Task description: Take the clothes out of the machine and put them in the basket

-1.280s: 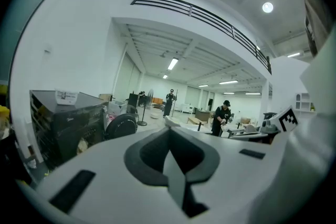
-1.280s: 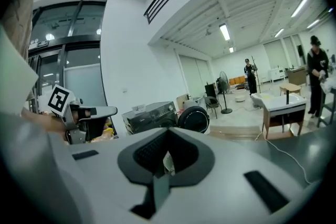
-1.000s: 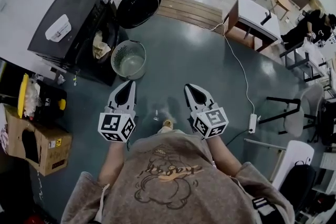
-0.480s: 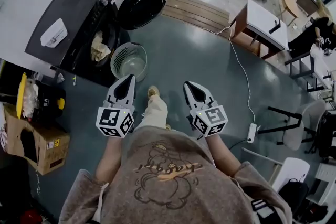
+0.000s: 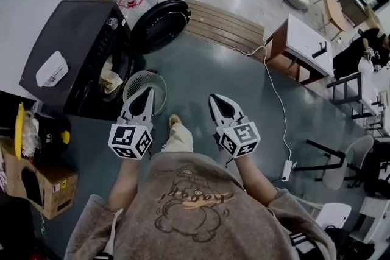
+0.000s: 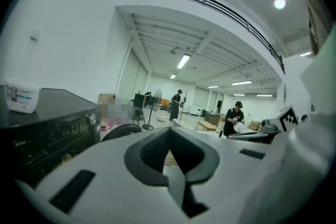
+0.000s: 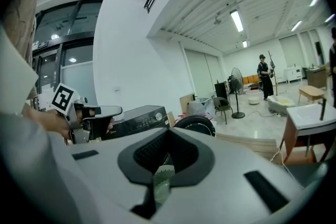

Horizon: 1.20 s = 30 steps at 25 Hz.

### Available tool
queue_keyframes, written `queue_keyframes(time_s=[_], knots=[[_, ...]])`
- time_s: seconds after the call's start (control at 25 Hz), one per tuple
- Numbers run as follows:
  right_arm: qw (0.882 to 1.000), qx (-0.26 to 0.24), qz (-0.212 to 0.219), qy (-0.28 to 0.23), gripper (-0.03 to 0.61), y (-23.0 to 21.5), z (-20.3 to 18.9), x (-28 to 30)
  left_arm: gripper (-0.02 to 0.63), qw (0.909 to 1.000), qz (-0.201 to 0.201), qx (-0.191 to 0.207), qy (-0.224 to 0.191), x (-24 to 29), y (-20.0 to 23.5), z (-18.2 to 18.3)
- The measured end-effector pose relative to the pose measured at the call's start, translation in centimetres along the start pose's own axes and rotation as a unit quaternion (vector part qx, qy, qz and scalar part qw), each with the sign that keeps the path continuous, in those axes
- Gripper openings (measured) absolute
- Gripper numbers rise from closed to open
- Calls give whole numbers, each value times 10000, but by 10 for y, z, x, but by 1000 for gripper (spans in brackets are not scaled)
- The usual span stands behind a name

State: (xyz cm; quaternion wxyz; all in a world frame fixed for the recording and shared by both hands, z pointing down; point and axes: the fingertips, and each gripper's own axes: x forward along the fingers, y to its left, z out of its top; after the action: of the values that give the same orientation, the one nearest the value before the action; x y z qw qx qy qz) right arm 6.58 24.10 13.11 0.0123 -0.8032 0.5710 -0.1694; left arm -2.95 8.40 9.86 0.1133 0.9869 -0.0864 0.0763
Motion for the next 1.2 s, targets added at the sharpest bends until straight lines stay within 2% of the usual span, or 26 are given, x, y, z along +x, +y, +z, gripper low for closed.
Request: queue_keyframes(time_s=[0.2,0.32,0.72,0.96,1.2], knots=[[9997,-48,239,39,-3,-13,31,66,8,9998,163,49,87,42,48,17],[9986,-120,502,131,-3,-12,44,105,8,9992,379,-64,71,55,77,26],[9845,-520,1629,390,-3,29,72,217,8,9903,1366,-213,-97,49,163,46],[9680,-676,2357,528,-3,54,75,259,8,9769,2105,-271,-233,30,191,50],[9418,-825,3166,770,-3,62,77,283,8,9524,2988,-436,-417,17,198,52]])
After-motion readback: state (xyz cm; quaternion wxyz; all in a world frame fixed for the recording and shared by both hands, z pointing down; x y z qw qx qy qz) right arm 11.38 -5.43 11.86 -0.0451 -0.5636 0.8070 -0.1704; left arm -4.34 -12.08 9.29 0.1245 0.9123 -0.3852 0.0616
